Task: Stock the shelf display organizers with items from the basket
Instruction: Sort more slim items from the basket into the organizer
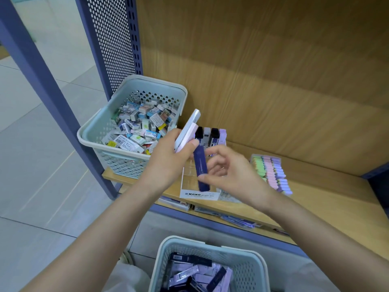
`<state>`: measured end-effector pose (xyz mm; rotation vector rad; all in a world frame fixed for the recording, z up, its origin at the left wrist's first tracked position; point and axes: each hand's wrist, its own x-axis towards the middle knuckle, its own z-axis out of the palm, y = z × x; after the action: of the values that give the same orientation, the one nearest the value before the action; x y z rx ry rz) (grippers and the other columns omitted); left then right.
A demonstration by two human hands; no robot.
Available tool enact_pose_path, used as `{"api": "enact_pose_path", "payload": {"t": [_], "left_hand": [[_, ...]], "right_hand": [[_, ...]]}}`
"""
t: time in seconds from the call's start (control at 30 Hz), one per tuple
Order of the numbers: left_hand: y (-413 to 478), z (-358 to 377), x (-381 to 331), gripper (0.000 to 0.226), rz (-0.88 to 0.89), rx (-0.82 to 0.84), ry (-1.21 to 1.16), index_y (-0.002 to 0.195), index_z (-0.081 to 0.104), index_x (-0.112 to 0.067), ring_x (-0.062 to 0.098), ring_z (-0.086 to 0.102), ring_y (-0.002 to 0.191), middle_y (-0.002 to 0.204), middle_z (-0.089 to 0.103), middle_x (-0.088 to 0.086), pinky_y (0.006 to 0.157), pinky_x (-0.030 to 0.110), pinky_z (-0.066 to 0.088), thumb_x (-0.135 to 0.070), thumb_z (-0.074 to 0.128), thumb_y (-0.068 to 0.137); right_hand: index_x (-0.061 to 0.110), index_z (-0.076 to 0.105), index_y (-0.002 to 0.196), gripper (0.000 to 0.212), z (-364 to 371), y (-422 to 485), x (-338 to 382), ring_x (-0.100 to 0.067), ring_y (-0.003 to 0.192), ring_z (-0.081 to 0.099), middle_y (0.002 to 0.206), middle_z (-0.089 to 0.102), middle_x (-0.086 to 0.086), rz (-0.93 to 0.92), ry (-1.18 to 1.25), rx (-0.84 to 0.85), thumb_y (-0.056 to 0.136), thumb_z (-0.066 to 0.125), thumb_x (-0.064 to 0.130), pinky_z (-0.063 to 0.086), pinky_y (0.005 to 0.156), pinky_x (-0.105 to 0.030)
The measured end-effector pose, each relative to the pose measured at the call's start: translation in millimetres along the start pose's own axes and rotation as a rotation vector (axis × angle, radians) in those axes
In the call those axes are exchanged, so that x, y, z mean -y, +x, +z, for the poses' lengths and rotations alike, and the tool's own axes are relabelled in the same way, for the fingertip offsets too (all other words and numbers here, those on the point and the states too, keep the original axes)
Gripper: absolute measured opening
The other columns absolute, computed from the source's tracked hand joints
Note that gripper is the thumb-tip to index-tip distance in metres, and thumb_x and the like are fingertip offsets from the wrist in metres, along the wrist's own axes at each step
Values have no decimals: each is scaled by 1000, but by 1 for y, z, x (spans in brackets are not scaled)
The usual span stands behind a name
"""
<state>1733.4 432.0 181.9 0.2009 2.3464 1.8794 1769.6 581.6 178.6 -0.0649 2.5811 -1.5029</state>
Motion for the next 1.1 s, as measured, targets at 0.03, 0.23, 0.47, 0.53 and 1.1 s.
{"api": "enact_pose_path", "payload": {"t": [0.03,0.23,0.47,0.53,1.1], "left_hand": [[0,1,1,15,6,18,11,79,51,-23,2,44,47,63,49,-7,51,19,33,-21,54,93],[1,-8,1,10,-36,-21,85,85,50,-28,1,45,62,72,48,-10,53,12,34,-29,51,95],[6,-17,0,24,-201,-44,-32,94,51,-23,11,43,64,71,46,-8,63,30,35,-45,43,95],[9,-16,-1,27,-225,-64,-74,89,50,-20,15,39,62,70,44,-5,62,32,31,-42,37,98],[9,-11,-2,16,-207,0,91,97,41,-17,11,37,61,75,41,-1,58,25,32,-30,33,101]], "right_hand": [[18,50,116,46,4,-1,1,-4,66,60,86,66,-7,-37,-72,50,78,73,7,50,67,-15],[33,45,113,43,4,12,-1,-10,68,63,88,65,-5,-92,-162,54,84,66,9,52,70,-24],[13,61,92,3,-36,75,-37,-20,72,63,90,68,-5,-117,-384,-420,91,59,15,50,73,-27],[10,63,97,8,-43,88,-46,-22,77,61,95,68,-6,-100,-454,-408,91,58,14,50,75,-32],[7,61,119,30,-35,113,-69,-13,92,53,118,49,-11,-27,-742,-214,95,46,-2,30,63,-14]]}}
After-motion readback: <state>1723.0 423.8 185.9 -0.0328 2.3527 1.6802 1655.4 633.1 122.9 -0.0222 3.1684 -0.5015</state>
